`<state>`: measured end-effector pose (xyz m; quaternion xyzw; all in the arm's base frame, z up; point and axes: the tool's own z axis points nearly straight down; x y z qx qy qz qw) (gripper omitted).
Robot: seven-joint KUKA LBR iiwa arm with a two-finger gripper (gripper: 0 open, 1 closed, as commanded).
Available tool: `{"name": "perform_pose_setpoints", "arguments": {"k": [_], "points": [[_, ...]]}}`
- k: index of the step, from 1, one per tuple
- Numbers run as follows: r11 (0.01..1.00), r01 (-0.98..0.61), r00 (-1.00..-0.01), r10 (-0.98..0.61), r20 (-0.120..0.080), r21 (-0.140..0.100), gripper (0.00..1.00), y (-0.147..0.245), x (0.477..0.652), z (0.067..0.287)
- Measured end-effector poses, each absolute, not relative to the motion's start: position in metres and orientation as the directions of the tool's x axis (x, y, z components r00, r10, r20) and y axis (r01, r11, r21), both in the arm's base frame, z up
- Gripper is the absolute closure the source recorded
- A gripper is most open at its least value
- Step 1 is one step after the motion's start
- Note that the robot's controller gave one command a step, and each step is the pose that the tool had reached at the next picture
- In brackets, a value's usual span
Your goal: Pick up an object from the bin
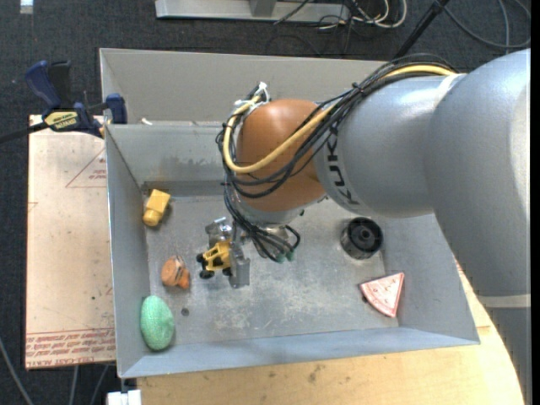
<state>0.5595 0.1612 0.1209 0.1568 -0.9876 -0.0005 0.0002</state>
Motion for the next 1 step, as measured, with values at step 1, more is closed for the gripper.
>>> {"name": "perform_pose_setpoints", "arguments": {"k": [1], "points": [[0.951,-0.310,-0.951,-0.310,0.001,0.001,1.00,0.1611,0.5589,0.1382]]}}
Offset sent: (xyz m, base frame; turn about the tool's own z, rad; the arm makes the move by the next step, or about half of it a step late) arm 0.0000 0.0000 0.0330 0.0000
